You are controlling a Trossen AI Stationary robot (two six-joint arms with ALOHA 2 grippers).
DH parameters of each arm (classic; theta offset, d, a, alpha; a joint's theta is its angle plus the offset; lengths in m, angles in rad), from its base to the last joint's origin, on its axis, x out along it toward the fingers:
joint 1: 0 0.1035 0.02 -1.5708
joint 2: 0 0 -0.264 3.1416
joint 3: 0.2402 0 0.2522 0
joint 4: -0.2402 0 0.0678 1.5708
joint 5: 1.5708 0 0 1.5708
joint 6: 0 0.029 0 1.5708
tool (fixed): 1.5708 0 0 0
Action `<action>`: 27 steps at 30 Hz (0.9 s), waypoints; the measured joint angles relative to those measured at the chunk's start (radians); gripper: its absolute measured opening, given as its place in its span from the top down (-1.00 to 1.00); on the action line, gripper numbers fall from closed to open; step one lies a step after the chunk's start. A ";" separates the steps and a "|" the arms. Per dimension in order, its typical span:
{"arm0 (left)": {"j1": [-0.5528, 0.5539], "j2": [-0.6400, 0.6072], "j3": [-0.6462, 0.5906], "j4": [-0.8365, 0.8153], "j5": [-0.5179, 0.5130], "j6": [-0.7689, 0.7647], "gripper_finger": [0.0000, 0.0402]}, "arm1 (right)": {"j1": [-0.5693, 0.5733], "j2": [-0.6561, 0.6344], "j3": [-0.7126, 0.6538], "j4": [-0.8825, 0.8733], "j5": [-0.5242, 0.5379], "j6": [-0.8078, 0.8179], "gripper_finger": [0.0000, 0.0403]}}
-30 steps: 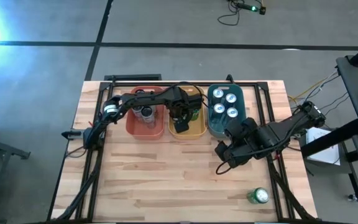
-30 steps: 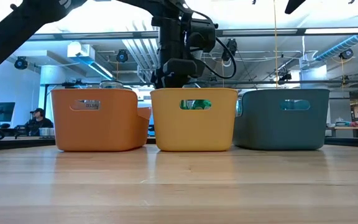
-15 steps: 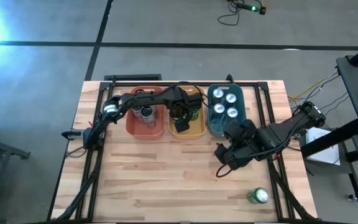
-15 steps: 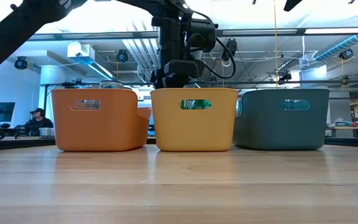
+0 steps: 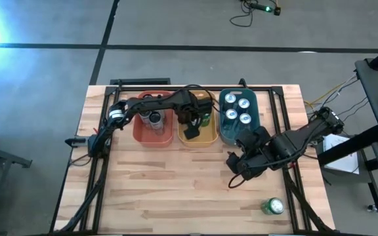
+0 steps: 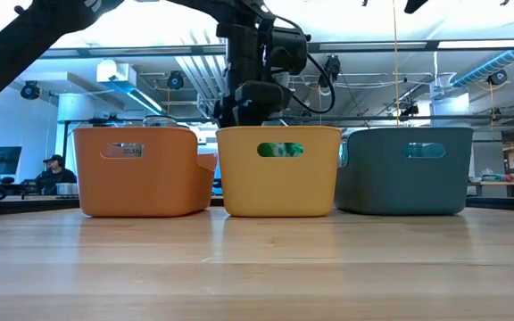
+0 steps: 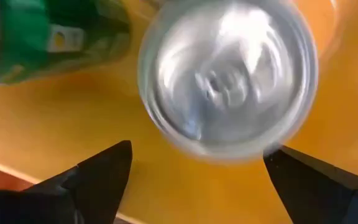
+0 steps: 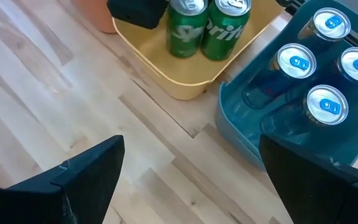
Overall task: Sort soda cans
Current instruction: Put the green soda can into the yellow bin
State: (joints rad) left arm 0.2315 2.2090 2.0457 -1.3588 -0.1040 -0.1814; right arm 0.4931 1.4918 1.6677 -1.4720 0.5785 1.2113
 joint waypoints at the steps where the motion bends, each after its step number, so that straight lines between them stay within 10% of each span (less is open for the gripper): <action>1: 0.001 -0.001 0.000 -0.007 0.014 0.000 -0.73 | 0.000 0.000 0.000 0.002 0.000 0.000 -0.83; 14: -0.017 -0.130 0.153 -0.075 0.043 -0.048 -0.72 | -0.011 0.000 -0.021 0.050 0.078 -0.006 -0.83; 27: -0.210 -0.519 0.244 0.009 -0.065 -0.223 -0.72 | -0.339 0.000 -0.158 0.463 -0.164 -0.297 -0.64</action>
State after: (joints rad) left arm 0.0214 1.6896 2.2893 -1.3497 -0.1694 -0.4044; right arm 0.1537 1.4921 1.5095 -1.0094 0.4145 0.9148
